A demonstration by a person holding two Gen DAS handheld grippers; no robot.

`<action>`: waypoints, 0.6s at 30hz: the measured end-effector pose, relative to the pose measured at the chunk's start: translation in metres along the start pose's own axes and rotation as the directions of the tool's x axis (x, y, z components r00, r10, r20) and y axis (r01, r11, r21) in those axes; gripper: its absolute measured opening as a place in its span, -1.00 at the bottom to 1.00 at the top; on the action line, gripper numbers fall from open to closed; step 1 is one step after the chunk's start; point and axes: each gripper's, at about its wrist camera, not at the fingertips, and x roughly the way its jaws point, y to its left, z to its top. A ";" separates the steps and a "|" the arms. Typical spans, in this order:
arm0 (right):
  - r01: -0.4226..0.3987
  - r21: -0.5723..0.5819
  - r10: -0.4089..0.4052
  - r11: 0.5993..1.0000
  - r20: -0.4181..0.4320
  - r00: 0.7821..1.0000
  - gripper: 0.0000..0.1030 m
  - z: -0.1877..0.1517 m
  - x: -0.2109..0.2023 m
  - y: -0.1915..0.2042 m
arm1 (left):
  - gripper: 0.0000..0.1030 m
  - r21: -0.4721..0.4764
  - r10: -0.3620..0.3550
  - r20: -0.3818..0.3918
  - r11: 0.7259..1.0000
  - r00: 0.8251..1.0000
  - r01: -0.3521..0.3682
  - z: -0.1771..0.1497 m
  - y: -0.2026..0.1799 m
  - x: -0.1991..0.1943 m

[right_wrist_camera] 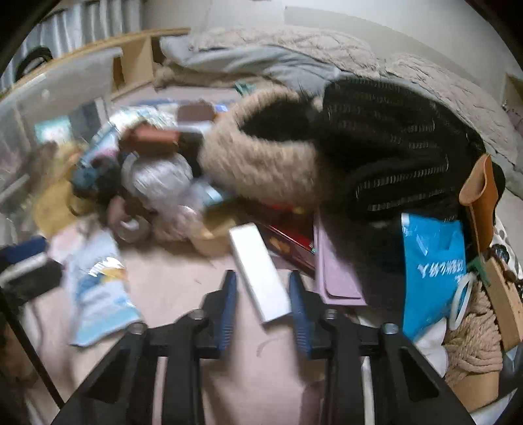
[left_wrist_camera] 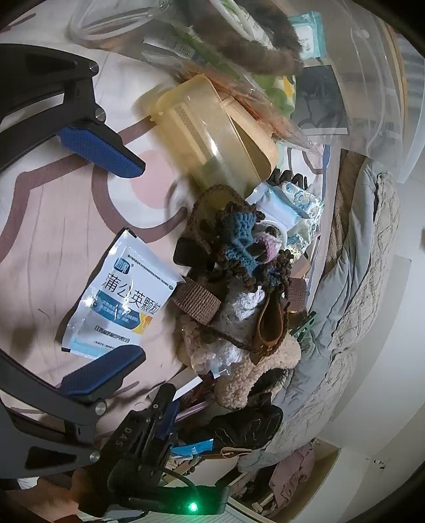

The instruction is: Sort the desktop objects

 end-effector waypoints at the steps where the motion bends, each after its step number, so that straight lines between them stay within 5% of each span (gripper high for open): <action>1: -0.011 0.015 0.011 1.000 0.002 1.000 -0.47 0.001 -0.003 -0.002 | 1.00 -0.003 -0.003 0.000 1.000 1.000 0.003 0.000 0.001 0.000; 9: -0.173 0.088 0.177 0.981 -0.041 0.983 -0.61 -0.002 -0.032 -0.010 | 0.99 -0.046 -0.026 -0.022 0.999 0.999 0.025 0.001 0.009 0.005; 18: -0.324 -0.032 0.316 0.946 -0.150 0.937 -0.61 -0.030 -0.065 0.012 | 0.99 -0.065 -0.044 -0.040 0.997 0.998 0.041 0.001 0.012 0.007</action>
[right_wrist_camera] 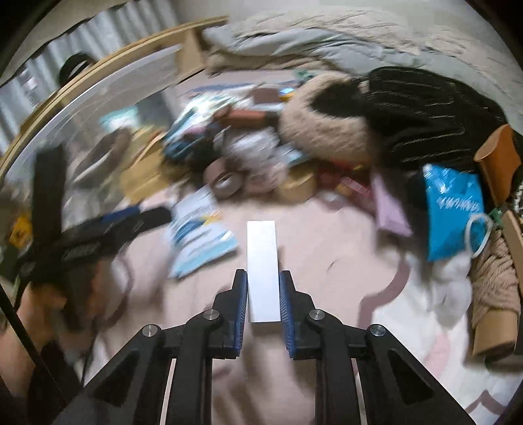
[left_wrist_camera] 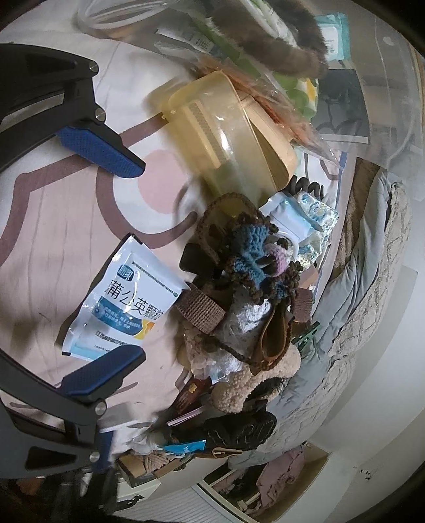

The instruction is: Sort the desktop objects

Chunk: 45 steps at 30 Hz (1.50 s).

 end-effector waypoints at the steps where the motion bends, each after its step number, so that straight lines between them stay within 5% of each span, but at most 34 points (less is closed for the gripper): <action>1: -0.005 -0.029 0.004 1.000 -0.022 1.000 -0.61 -0.005 -0.002 0.006 | 0.99 0.001 -0.001 -0.002 1.000 1.000 0.001 0.000 -0.001 0.000; 14: 0.035 -0.127 -0.056 0.991 -0.165 0.985 -0.58 -0.033 0.013 0.019 | 0.99 0.268 -0.006 -0.070 0.963 0.997 0.025 -0.022 -0.051 0.009; 16: 0.049 -0.146 -0.074 0.988 -0.171 0.982 -0.30 -0.037 0.011 0.020 | 0.99 0.299 -0.001 -0.080 0.954 0.997 0.025 -0.026 -0.056 0.012; 18: 0.075 -0.174 -0.105 0.982 -0.170 0.980 0.38 -0.041 0.008 0.021 | 0.99 0.322 0.003 -0.088 0.946 0.996 0.025 -0.028 -0.061 0.014; 33: 0.270 0.051 -0.263 0.961 -0.119 0.957 0.40 -0.025 0.003 -0.041 | 0.99 0.440 -0.026 -0.139 0.894 0.990 0.085 -0.047 -0.081 0.012; 45: 0.153 0.137 -0.142 0.979 -0.087 0.986 0.40 -0.016 0.001 -0.045 | 0.99 0.243 -0.059 -0.081 0.967 0.995 0.077 -0.012 -0.047 0.006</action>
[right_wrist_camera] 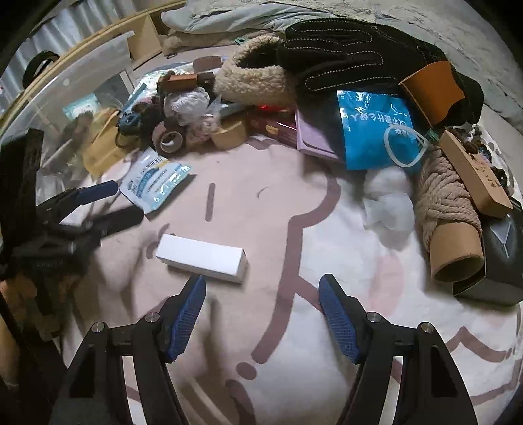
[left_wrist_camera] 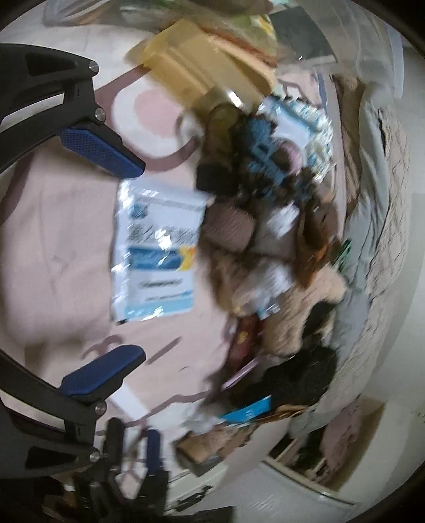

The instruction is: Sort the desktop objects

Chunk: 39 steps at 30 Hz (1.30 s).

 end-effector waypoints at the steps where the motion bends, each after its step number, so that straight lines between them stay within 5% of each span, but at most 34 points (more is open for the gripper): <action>1: -0.008 0.006 0.008 1.000 0.002 1.000 0.40 0.001 0.000 0.000 | 0.99 -0.006 0.002 0.004 1.000 1.000 -0.002 0.004 0.003 0.001; 18: -0.040 0.091 0.041 0.995 -0.008 0.999 0.40 -0.001 0.001 -0.012 | 1.00 0.070 -0.044 -0.122 0.996 0.992 0.053 0.026 0.000 0.040; 27: -0.050 0.064 0.052 0.997 -0.028 0.998 0.40 -0.006 0.005 0.000 | 1.00 0.131 0.056 -0.136 0.991 0.989 -0.038 0.021 -0.016 0.048; 39: -0.056 0.038 0.058 0.998 -0.029 0.998 0.51 -0.016 0.010 0.025 | 0.96 0.083 0.113 -0.122 0.991 0.986 -0.103 0.016 -0.015 0.039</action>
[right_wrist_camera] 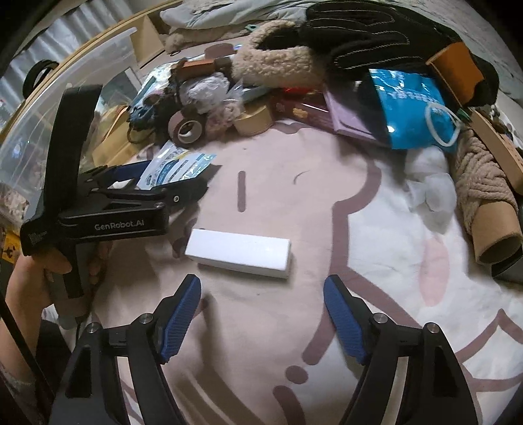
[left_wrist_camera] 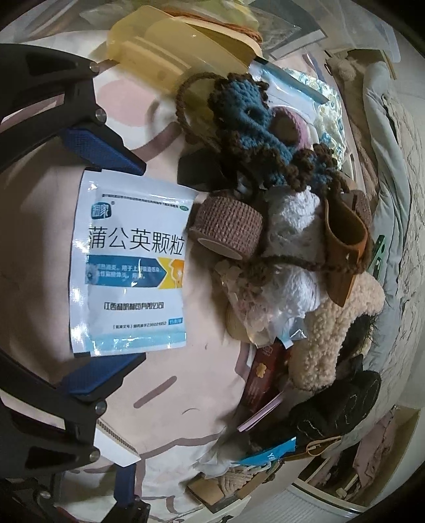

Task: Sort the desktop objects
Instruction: 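Move the left gripper around the second sachet while the right gripper approaches the white box, then close the left gripper on the sachet while the right gripper closes on the white box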

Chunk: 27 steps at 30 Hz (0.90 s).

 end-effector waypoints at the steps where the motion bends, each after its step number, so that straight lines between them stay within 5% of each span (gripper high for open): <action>1: -0.003 0.002 0.003 1.000 0.001 1.000 0.51 -0.001 0.000 0.002 | 0.95 -0.008 -0.003 0.002 1.000 1.000 0.003 -0.001 0.001 -0.002; 19: -0.071 0.102 0.068 0.992 0.032 0.997 0.85 -0.004 0.007 0.000 | 0.86 -0.085 0.045 -0.019 0.995 0.999 -0.047 -0.031 0.015 -0.035; 27: 0.011 0.027 -0.012 1.000 0.043 0.999 1.00 -0.006 0.015 0.017 | 0.86 -0.122 0.102 -0.037 0.987 0.994 -0.106 -0.050 0.028 -0.050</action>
